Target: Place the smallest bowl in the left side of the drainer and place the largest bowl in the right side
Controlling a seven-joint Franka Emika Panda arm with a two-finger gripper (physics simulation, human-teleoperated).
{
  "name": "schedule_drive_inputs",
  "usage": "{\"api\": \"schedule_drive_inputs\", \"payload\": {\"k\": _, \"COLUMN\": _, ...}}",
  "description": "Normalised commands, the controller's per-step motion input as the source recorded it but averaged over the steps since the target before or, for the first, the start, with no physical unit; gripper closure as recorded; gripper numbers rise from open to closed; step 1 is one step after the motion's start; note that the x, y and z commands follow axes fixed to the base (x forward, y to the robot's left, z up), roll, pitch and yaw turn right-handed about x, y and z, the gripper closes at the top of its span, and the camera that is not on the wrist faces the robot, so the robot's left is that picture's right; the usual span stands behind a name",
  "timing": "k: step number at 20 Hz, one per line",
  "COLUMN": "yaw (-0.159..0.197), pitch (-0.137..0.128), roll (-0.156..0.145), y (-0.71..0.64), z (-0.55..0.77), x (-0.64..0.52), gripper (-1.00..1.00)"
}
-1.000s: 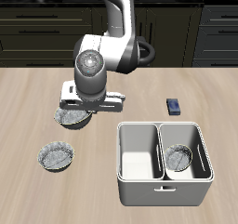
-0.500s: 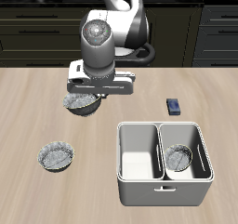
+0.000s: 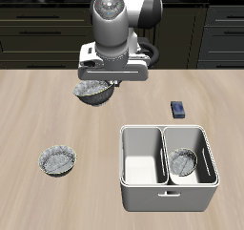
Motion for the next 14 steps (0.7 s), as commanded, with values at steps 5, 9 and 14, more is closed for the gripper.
{"api": "schedule_drive_inputs", "payload": {"k": 5, "yaw": -0.002, "pitch": -0.027, "roll": 0.007, "y": 0.2, "z": 0.35, "x": -0.02, "gripper": 1.0}}
{"api": "schedule_drive_inputs", "payload": {"k": 9, "yaw": 0.011, "pitch": -0.036, "roll": 0.027, "y": 0.23, "z": 0.34, "x": -0.03, "gripper": 1.0}}
{"api": "schedule_drive_inputs", "payload": {"k": 14, "yaw": -0.005, "pitch": -0.006, "roll": -0.011, "y": 0.22, "z": 0.25, "x": 0.07, "gripper": 1.0}}
